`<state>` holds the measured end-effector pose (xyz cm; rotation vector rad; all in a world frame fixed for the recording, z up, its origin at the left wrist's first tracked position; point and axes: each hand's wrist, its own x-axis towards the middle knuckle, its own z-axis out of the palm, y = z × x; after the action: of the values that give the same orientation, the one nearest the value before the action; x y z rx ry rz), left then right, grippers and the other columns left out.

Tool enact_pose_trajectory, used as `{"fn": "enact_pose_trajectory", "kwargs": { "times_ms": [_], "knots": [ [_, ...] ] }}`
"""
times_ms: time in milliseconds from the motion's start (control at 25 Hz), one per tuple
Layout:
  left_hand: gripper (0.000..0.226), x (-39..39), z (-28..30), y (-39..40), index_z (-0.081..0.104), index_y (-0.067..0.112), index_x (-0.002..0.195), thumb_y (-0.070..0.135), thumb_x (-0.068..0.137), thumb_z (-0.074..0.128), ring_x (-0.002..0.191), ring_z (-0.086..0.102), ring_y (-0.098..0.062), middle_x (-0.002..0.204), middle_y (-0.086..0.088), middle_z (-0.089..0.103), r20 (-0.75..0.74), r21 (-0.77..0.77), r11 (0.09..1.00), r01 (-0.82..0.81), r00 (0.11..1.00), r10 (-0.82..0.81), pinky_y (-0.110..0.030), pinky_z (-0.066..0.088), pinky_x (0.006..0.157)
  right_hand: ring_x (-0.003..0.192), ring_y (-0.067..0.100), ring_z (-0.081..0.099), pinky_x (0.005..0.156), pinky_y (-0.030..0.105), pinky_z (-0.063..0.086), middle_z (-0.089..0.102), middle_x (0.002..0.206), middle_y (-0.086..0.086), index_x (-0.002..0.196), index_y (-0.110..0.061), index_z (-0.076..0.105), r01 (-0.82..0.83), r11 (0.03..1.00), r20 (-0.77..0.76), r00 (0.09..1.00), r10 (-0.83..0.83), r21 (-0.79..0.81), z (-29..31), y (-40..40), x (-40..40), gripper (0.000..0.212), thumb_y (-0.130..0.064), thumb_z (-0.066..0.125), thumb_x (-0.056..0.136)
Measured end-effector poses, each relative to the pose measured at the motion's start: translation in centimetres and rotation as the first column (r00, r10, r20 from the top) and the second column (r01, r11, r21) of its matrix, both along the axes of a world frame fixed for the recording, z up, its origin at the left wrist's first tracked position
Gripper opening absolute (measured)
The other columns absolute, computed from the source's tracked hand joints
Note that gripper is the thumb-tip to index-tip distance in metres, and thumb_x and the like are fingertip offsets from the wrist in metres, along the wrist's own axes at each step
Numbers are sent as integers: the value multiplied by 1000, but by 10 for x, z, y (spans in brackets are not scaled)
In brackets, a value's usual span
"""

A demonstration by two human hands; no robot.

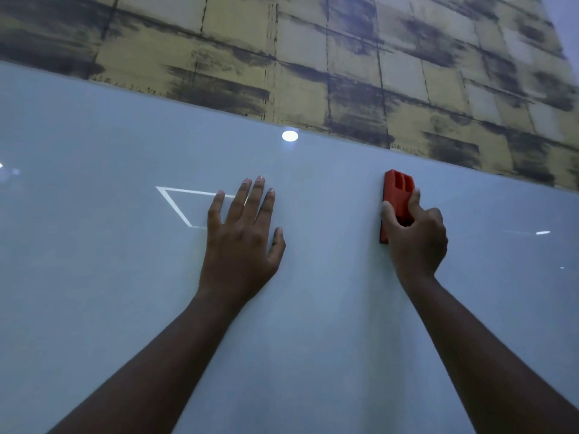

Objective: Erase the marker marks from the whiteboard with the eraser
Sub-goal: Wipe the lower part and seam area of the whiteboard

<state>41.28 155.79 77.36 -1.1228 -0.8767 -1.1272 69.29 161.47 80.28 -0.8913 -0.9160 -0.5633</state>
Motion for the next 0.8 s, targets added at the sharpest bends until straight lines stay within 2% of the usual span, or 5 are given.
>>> {"fn": "enact_pose_trajectory", "kwargs": {
  "times_ms": [160, 360, 520, 800],
  "knots": [
    [63, 0, -5, -2, 50, 6, 156, 38, 102, 42, 158, 35, -29, 168, -15, 39, 4, -37, 999, 9, 1000, -9, -59, 24, 127, 76, 24, 55, 66, 35, 47, 49, 88, 5, 155, -23, 47, -44, 999, 170, 985, 44, -6, -24, -19, -36, 69, -51, 66, 95],
    [66, -1, -12, -4, 45, 7, 159, 42, 104, 43, 160, 31, -30, 170, -15, 36, 13, -74, 997, 9, 1000, -8, -59, 22, 128, 76, 17, 50, 61, 30, 49, 47, 88, -1, 157, -24, 43, -50, 998, 424, 905, 33, 29, -79, -40, -75, 73, -52, 65, 94],
    [67, 0, -20, -4, 42, 7, 161, 44, 105, 38, 160, 29, -31, 171, -16, 33, 13, -86, 996, -5, 1000, 6, -59, 22, 128, 78, 14, 51, 61, 30, 56, 50, 91, -2, 158, -24, 41, -46, 998, 470, 883, 19, 45, -89, -42, -73, 73, -55, 62, 95],
    [67, 4, -31, -4, 38, 6, 162, 39, 104, 41, 160, 29, -31, 172, -17, 31, 20, -70, 997, -29, 999, 31, -57, 20, 128, 74, 13, 49, 56, 31, 54, 52, 89, -1, 156, -21, 45, -31, 991, 526, 849, -44, 133, -82, -29, -61, 74, -57, 63, 94]
  ]
}}
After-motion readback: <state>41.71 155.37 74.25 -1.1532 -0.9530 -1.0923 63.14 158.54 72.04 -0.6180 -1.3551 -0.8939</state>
